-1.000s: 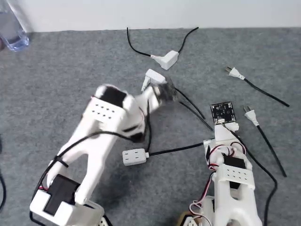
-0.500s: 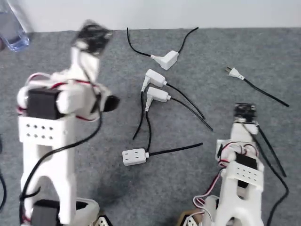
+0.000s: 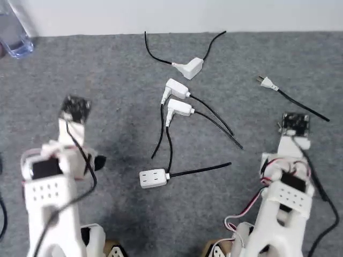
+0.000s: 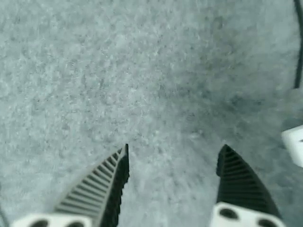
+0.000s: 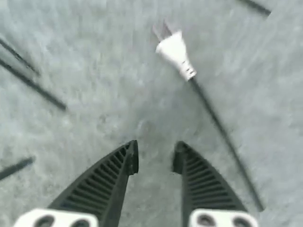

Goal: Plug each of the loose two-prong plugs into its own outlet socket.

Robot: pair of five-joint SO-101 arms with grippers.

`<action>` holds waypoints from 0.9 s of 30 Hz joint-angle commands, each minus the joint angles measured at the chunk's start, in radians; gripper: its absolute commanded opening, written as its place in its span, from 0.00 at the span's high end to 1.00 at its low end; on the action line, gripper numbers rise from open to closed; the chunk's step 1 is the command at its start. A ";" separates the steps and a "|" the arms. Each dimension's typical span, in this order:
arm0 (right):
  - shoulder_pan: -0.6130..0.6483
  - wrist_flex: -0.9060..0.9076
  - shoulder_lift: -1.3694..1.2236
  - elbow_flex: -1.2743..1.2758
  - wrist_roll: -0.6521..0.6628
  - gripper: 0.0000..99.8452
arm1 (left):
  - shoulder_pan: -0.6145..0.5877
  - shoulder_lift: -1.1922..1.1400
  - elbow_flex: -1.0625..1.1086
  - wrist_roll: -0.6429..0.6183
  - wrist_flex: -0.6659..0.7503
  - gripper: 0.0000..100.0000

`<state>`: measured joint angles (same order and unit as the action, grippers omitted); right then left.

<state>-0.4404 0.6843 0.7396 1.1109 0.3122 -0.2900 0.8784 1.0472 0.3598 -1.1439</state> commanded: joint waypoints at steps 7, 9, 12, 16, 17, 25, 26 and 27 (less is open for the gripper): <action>-0.005 0.277 -0.084 -0.523 0.081 0.83 | 0.002 0.256 0.338 0.011 0.169 0.71; -0.010 0.303 -0.171 -0.617 0.112 0.83 | 0.002 0.256 0.397 0.012 0.219 0.71; -0.016 0.357 -0.355 -0.795 0.183 0.83 | -0.005 0.264 0.421 0.014 0.241 0.71; -0.054 0.438 -0.644 -1.106 0.249 0.83 | -0.005 0.264 0.421 0.014 0.236 0.72; -0.070 0.452 -0.722 -1.194 0.269 0.83 | -0.005 0.264 0.423 0.014 0.236 0.72; -0.139 0.605 -1.322 -1.878 0.479 0.83 | 0.002 0.264 0.430 0.014 0.242 0.72; -0.139 0.615 -1.386 -1.956 0.503 0.83 | 0.002 0.264 0.430 0.015 0.242 0.72; -0.139 0.622 -1.452 -2.031 0.525 0.83 | 0.002 0.264 0.430 0.015 0.244 0.72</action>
<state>-0.5708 1.2766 -0.5631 -0.6398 0.7725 -0.2900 1.1285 1.4830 0.3644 -0.9244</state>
